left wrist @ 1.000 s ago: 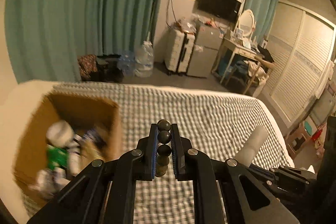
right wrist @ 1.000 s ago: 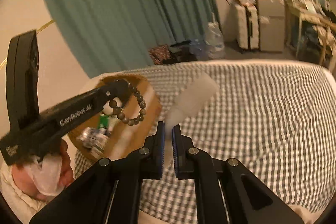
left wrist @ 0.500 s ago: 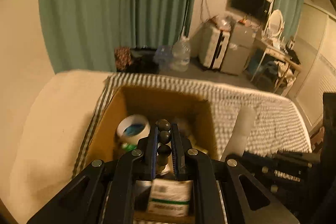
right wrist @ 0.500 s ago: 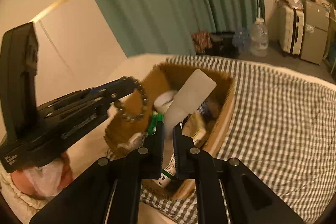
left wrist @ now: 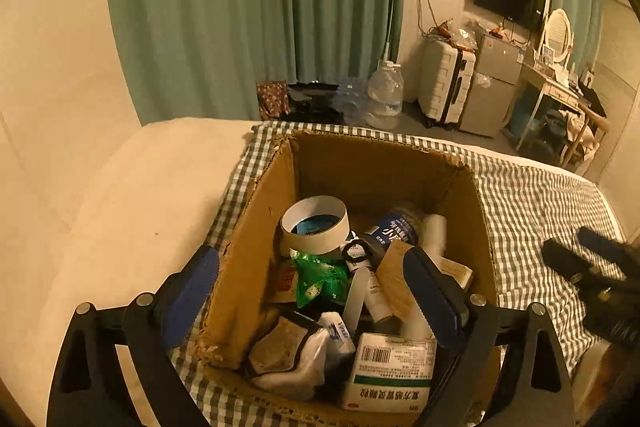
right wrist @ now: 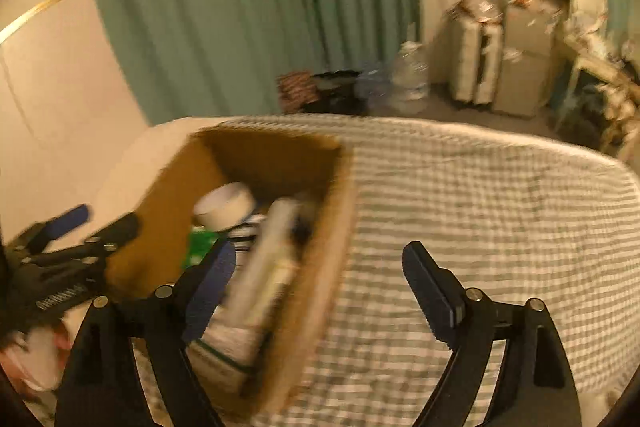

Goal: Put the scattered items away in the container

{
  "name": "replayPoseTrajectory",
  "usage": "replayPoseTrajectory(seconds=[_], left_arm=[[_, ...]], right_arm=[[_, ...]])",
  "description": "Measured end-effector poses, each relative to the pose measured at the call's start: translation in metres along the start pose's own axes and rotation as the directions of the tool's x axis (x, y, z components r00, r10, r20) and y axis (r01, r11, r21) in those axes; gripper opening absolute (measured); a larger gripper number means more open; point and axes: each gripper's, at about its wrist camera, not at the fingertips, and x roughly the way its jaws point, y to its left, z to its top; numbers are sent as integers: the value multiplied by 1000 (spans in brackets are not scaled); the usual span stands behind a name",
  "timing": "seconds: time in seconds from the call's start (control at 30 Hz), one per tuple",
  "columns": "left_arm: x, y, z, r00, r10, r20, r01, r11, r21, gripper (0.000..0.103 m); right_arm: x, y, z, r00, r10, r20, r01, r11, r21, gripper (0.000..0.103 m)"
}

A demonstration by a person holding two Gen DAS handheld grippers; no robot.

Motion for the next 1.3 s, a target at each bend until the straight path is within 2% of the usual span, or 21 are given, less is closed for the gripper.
replayPoseTrajectory(seconds=[0.13, 0.23, 0.27, 0.33, 0.4, 0.47, 0.53, 0.63, 0.67, 0.73, 0.9, 1.13, 1.3], left_arm=[[-36, -10, 5, 997, 0, 78, 0, 1000, -10, 98], [-75, -27, 10, 988, 14, 154, -12, 1000, -14, 103], [-84, -34, 10, 985, 29, 172, -28, 1000, -5, 103], [-102, -50, 3, 976, 43, 214, -47, 999, 16, 103], [-105, -62, -17, 976, 28, 214, -30, 1000, 5, 103], [-100, -70, -40, 979, 3, 205, 1, 1000, -17, 103], [-88, -78, -68, 984, -15, 180, 24, 999, -47, 103], [-70, -88, -92, 989, 13, 145, -5, 998, -56, 103], [-65, -92, -95, 991, 31, 128, -26, 999, -42, 103], [-61, -96, -94, 994, 40, 104, -39, 999, -15, 103], [-65, -91, -87, 992, 13, 125, -10, 1000, -27, 103], [-61, -86, -93, 995, -2, 104, 5, 999, -33, 103], [-61, -88, -96, 995, -41, 96, 44, 999, -29, 103]], right_arm=[[-41, -32, -1, 997, -57, 58, 55, 998, 39, 90], [-75, -47, 6, 986, -101, 129, 95, 994, 51, 95], [-92, -52, 7, 980, -114, 162, 106, 993, 57, 100], [-114, -59, 5, 972, -119, 204, 108, 992, 65, 103], [-130, -60, -6, 967, -121, 226, 107, 991, 77, 103], [-127, -61, -26, 972, -103, 212, 93, 994, 54, 103], [-118, -62, -52, 973, -134, 190, 131, 991, 26, 103], [-105, -71, -98, 974, -192, 123, 185, 980, 66, 103], [-100, -74, -103, 980, -176, 93, 168, 982, 85, 103], [-92, -80, -105, 989, -140, 46, 134, 985, 107, 103], [-97, -91, -93, 981, -166, 99, 155, 981, 115, 103], [-87, -91, -94, 982, -173, 78, 163, 979, 119, 103], [-85, -84, -95, 982, -173, 75, 165, 981, 107, 103]])
